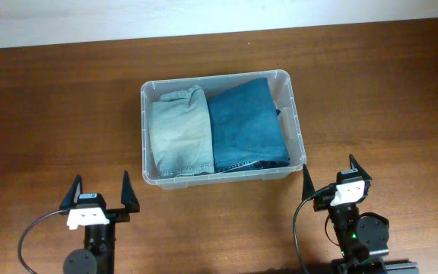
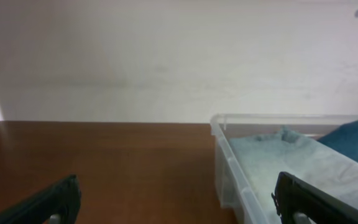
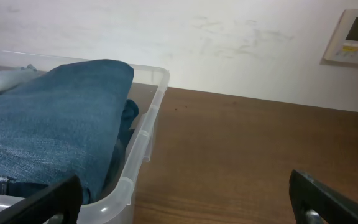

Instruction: Pack container

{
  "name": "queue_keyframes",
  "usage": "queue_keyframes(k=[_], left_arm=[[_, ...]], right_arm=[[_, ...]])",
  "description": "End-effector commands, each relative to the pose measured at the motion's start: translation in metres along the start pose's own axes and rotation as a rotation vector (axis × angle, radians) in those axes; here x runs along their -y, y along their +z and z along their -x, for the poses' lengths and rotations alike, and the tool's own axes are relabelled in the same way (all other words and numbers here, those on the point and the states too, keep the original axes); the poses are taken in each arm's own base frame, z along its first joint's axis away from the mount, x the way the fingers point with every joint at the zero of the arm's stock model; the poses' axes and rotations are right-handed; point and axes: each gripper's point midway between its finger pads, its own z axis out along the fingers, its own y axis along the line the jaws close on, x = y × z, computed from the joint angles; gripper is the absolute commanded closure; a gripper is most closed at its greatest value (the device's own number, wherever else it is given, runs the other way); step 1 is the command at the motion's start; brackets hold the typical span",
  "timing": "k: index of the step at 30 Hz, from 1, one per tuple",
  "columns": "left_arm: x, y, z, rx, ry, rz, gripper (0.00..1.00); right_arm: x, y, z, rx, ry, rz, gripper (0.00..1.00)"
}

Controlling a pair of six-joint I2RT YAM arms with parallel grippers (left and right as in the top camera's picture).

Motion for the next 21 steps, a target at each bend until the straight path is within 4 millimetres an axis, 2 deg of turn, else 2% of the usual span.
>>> queue_keyframes(k=[1,7,12,21], left_arm=[[-0.006,-0.001,-0.005,-0.011,0.002,0.049,0.01],[0.001,-0.003,-0.039,-0.15,-0.004,0.03,0.01],[0.008,-0.003,-0.038,-0.148,-0.004,0.001,0.01],[0.008,-0.003,-0.038,-0.148,-0.004,0.002,0.01]], right_arm=[[0.0,0.0,-0.003,-0.008,0.001,-0.006,0.02],[0.0,0.0,-0.003,-0.008,0.001,-0.006,0.02],[0.0,0.0,-0.003,-0.008,0.001,-0.006,0.01],[0.0,0.0,-0.003,-0.008,0.001,-0.006,0.02]])
